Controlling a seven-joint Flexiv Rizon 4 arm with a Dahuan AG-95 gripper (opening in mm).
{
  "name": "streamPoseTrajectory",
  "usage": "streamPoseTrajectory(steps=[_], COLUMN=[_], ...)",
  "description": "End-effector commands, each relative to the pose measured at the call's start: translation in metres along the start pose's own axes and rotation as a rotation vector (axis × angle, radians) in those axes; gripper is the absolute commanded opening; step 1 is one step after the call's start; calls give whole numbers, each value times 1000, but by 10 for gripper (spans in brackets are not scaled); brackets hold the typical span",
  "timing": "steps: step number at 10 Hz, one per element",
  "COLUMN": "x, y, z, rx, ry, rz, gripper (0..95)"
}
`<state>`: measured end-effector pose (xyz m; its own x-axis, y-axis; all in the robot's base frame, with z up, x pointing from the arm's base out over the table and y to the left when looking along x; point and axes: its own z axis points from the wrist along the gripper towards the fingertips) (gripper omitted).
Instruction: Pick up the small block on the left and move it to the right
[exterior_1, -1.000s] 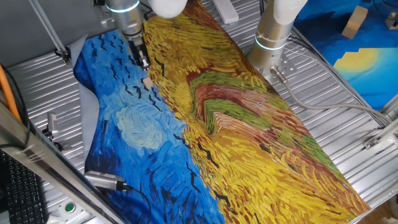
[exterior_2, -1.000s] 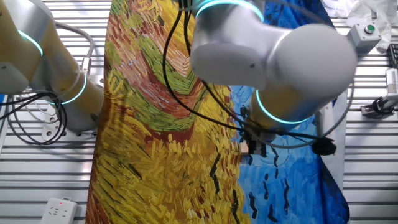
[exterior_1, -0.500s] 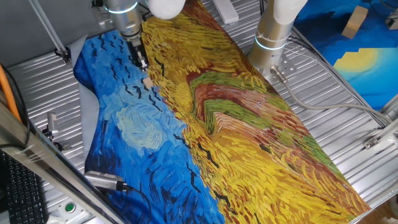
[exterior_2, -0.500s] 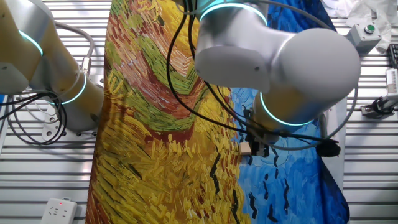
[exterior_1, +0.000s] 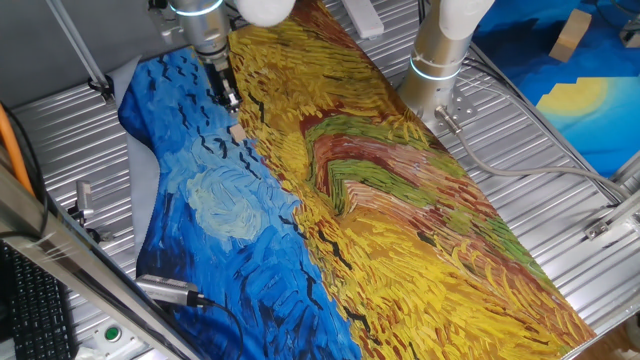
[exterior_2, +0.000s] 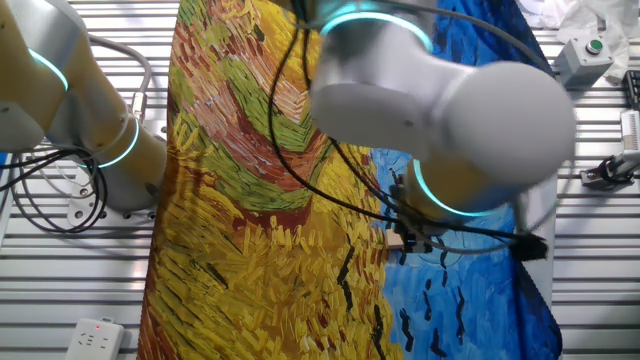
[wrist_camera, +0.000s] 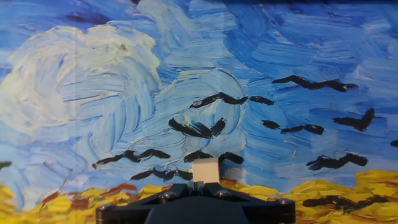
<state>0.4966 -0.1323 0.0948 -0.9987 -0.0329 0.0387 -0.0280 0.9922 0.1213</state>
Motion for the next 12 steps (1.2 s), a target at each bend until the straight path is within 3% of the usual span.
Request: streamPoseTrajectory(steps=[1,3,4,5,6,7,8,10,12], x=[-1,-1,-1,-1,-1,-1,-1,-1,-1], y=[0,0,0,0,0,0,0,0,0], z=[1,1,1,1,1,1,1,1,1], rx=[18,1,-95,-96,-68,-18,61,101,114], ry=[51,106,124,122,118,114,112,110,34], rz=[41,94,188,192,180,144,90,67,57], gripper=[0,0,0,0,0,0,0,0,0])
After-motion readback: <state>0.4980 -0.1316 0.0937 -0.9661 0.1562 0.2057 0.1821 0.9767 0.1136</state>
